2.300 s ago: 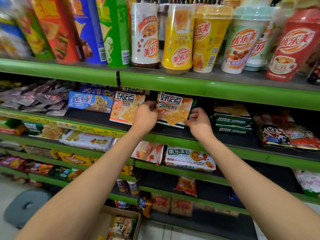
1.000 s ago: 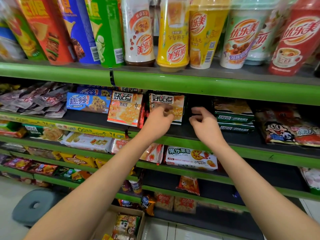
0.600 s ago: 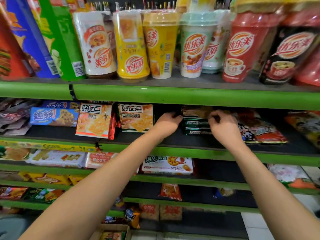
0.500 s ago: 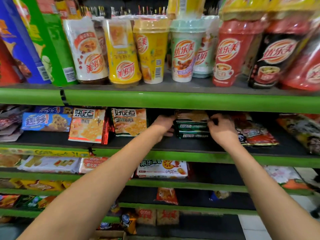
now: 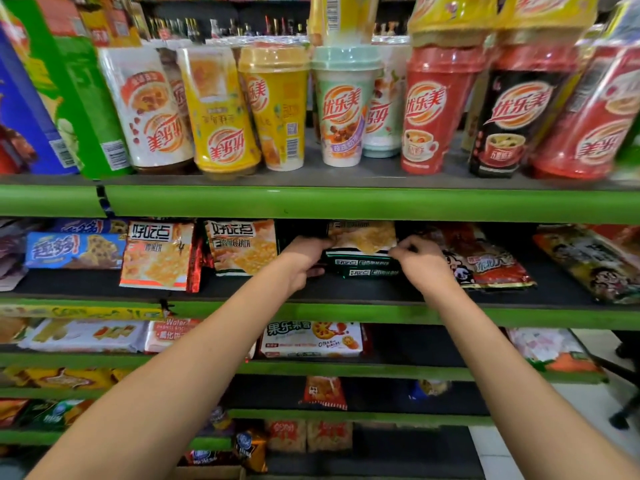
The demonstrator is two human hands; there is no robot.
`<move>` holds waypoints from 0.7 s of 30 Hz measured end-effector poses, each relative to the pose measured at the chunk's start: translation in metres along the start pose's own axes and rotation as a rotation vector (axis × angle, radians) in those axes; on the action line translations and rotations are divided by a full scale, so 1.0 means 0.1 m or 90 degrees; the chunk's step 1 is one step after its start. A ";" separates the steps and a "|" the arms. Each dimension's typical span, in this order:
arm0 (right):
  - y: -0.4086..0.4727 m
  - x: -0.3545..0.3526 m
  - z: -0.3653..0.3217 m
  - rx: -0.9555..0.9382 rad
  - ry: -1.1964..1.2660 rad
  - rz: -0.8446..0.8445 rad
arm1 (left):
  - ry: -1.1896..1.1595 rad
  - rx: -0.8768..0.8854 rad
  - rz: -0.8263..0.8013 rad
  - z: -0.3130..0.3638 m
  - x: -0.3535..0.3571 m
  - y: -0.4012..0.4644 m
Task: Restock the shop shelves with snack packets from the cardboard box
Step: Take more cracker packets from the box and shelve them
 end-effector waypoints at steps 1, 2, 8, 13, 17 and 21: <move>-0.03 0.00 0.02 0.005 0.039 -0.001 | 0.001 0.005 -0.002 -0.04 -0.05 -0.02; -0.06 0.01 0.04 0.008 0.068 -0.007 | 0.006 0.013 -0.011 -0.09 -0.09 -0.05; -0.15 0.17 0.17 0.039 0.209 -0.080 | 0.104 0.062 -0.034 -0.28 -0.35 -0.20; -0.17 0.31 0.22 0.033 0.236 -0.091 | 0.095 0.098 -0.016 -0.30 -0.45 -0.26; -0.20 0.30 0.27 0.024 0.225 -0.090 | 0.080 0.079 -0.021 -0.40 -0.51 -0.29; -0.21 0.31 0.29 0.014 0.213 -0.094 | 0.078 0.079 -0.021 -0.45 -0.51 -0.31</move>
Point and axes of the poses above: each hand's wrist, its own y-axis towards the middle knuckle, its own x-axis out of the palm, z = x × y, the point moved 5 cm from there along y, towards the middle knuckle, and after that the axes turned 12 degrees about y, right-handed, at the moved point
